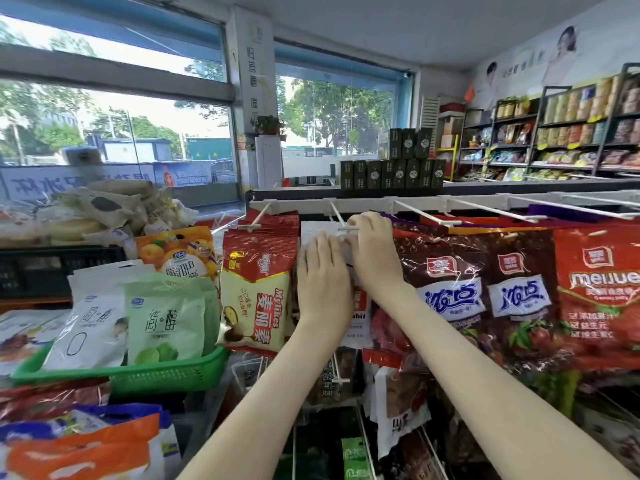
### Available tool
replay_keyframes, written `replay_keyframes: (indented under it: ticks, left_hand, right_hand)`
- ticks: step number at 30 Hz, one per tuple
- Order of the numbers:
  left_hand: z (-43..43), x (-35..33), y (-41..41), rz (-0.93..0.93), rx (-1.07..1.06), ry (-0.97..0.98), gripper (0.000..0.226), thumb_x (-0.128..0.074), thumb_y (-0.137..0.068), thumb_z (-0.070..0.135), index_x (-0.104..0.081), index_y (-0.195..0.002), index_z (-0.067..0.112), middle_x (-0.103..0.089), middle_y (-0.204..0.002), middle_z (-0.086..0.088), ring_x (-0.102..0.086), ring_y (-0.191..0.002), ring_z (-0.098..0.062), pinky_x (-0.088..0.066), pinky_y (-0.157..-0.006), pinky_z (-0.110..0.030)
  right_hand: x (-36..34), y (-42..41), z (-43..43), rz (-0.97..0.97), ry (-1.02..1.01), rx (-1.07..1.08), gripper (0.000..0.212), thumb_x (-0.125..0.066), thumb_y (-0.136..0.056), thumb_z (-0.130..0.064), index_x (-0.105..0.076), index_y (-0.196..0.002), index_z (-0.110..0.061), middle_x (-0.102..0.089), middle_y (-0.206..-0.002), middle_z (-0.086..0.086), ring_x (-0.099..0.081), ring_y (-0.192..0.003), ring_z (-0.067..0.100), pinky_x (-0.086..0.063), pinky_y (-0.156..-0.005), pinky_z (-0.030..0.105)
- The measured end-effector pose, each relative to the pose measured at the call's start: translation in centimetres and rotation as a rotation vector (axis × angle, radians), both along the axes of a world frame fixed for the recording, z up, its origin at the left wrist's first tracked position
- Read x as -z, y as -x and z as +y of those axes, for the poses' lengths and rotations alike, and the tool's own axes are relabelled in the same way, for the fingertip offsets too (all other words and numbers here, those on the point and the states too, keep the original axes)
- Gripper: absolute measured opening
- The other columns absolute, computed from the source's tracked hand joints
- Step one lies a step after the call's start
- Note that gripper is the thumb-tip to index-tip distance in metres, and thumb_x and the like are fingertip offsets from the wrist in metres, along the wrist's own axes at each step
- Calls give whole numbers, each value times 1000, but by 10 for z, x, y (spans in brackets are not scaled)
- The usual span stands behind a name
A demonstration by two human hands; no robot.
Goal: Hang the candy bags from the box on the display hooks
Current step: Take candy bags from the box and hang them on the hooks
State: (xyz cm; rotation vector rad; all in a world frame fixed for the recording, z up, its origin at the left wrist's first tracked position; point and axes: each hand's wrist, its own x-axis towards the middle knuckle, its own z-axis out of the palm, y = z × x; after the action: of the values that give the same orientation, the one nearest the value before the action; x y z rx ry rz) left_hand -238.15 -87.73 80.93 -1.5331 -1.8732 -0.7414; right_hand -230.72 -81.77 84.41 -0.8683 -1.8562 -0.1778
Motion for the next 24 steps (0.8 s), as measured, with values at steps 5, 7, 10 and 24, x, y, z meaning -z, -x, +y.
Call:
replay_keyframes:
  ticks: [5, 7, 10, 24]
  left_hand:
    - [-22, 32, -24, -131, 218, -114, 74, -70, -69, 10, -42, -136, -4, -46, -138, -26, -45, -129, -40, -37, -106, -53]
    - [-30, 45, -36, -180, 275, -129, 69, -62, -73, 9, -39, -137, -3, -42, -141, -26, -39, -132, -41, -34, -108, -57]
    - [-44, 64, -75, -241, 403, -125, 65, -44, -75, 14, -37, -136, -6, -40, -140, -27, -36, -132, -40, -31, -109, -56]
    - [-54, 203, -391, -113, 1079, 626, 53, -49, -77, 13, -49, -127, -1, -54, -119, -15, -53, -109, -32, -46, -93, -39]
  right_hand:
    - [33, -19, -14, -144, -275, 48, 36, -58, -87, -12, -54, -123, -9, -59, -122, 11, -47, -119, 24, -31, -104, 38]
    - [45, -37, -27, -141, -281, 2, 39, -60, -89, -11, -55, -127, -9, -58, -127, 9, -45, -122, 21, -32, -104, 36]
    - [67, -84, -54, -152, -247, -53, 31, -53, -92, -13, -60, -122, -7, -61, -120, 8, -48, -115, 19, -36, -101, 31]
    - [238, -441, -136, -96, 571, 388, 36, -53, -88, -7, -57, -123, -8, -59, -120, 9, -48, -114, 24, -40, -101, 39]
